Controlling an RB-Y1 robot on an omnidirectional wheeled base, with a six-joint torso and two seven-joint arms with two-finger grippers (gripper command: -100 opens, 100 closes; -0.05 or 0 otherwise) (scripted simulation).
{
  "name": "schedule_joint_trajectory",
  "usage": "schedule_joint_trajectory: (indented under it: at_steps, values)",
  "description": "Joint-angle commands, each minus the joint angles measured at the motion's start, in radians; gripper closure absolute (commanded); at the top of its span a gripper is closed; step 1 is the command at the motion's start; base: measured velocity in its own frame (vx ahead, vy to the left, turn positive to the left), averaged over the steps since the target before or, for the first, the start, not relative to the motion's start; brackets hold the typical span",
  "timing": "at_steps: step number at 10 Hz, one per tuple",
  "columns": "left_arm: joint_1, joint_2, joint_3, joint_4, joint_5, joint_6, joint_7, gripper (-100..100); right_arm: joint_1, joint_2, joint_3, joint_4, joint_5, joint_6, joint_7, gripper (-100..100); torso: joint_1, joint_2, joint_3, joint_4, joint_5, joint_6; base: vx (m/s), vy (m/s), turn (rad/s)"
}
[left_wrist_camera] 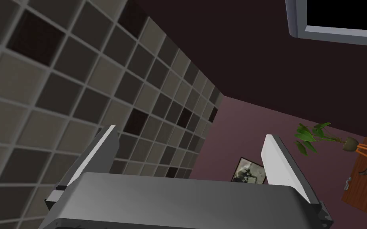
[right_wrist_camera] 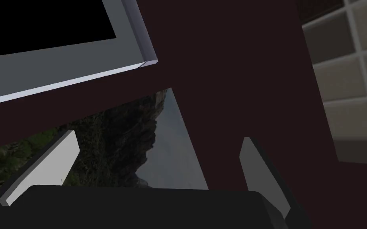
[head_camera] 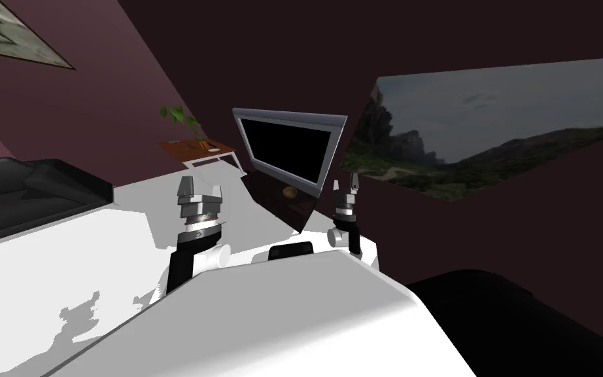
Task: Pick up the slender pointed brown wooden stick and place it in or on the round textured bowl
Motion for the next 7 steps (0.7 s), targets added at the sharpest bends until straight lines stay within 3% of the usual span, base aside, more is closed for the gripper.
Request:
schedule_joint_trajectory:
  at_steps: [1, 4, 7]
  values:
    - [0.000, 0.000, 0.000, 0.000, 0.000, 0.000, 0.000, 0, 0.022, -0.042, -0.016, 0.009, 0.011, 0.012, 0.006, -100, 0.000, 0.000, 0.000, 0.000, 0.000, 0.000, -0.010, -0.001, 0.273]
    - [0.000, 0.000, 0.000, 0.000, 0.000, 0.000, 0.000, 0, 0.074, -0.097, -0.051, 0.034, 0.035, 0.041, 0.021, -100, -0.002, 0.002, 0.001, 0.000, 0.000, 0.000, -0.024, -0.022, 0.323]
    - [0.000, 0.000, 0.000, 0.000, 0.000, 0.000, 0.000, 0, 0.148, -0.146, -0.098, 0.075, 0.068, 0.084, 0.043, -100, -0.003, 0.002, 0.001, 0.000, -0.001, -0.001, -0.026, -0.031, 0.431]
